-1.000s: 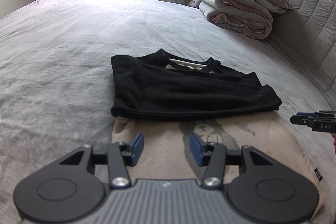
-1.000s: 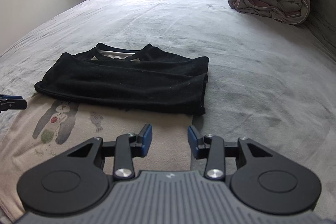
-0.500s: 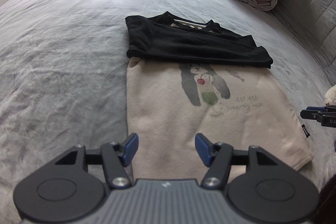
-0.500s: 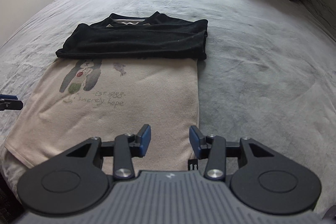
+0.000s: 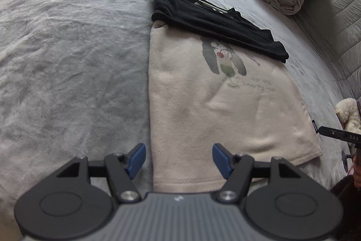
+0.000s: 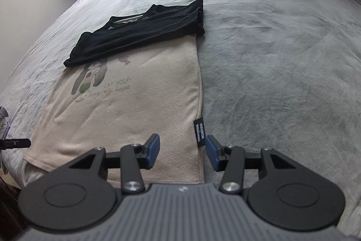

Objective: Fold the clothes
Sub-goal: 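Raise both grippers and move them to the cream hem of the sweatshirt, then lower both grippers onto the cream hem and close them on it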

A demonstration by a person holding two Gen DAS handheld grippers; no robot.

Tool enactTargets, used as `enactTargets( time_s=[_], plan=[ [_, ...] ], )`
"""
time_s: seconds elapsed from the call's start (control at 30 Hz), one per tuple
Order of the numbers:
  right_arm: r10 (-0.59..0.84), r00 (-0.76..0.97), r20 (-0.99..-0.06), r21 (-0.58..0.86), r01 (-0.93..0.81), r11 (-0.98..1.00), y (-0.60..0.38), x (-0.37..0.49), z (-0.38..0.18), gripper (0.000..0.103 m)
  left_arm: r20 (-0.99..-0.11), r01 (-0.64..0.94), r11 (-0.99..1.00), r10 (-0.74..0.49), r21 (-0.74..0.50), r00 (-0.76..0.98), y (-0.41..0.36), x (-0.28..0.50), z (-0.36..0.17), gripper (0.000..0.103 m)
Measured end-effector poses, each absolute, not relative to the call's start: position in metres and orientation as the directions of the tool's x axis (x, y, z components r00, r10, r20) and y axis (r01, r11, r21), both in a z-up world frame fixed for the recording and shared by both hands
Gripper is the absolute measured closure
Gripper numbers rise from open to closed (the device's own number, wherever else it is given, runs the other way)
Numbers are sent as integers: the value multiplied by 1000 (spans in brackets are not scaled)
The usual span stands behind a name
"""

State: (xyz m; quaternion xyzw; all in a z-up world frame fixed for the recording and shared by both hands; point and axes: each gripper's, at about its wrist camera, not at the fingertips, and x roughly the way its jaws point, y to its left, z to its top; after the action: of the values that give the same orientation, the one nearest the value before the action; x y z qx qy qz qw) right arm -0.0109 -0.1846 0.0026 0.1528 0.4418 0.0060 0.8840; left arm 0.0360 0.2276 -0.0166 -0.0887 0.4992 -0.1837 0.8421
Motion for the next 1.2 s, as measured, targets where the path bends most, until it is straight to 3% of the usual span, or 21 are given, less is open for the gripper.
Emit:
enactTargets(
  time_s=[0.2,0.9,1.2],
  plan=[
    [182,602,-777,353,177,919,-195,-10,-7,54,-800,266,916,-394,-301,452,223,29,-28,36],
    [157,565,-810,259,105,960,-170,-10,-14,48,-799,284,909,-406,-304,443,221,22,-27,37],
    [202,549,-811,301,95,949,-172,-11,-15,47,-781,269,879,-475,-395,406,229,23,-29,38]
  ],
)
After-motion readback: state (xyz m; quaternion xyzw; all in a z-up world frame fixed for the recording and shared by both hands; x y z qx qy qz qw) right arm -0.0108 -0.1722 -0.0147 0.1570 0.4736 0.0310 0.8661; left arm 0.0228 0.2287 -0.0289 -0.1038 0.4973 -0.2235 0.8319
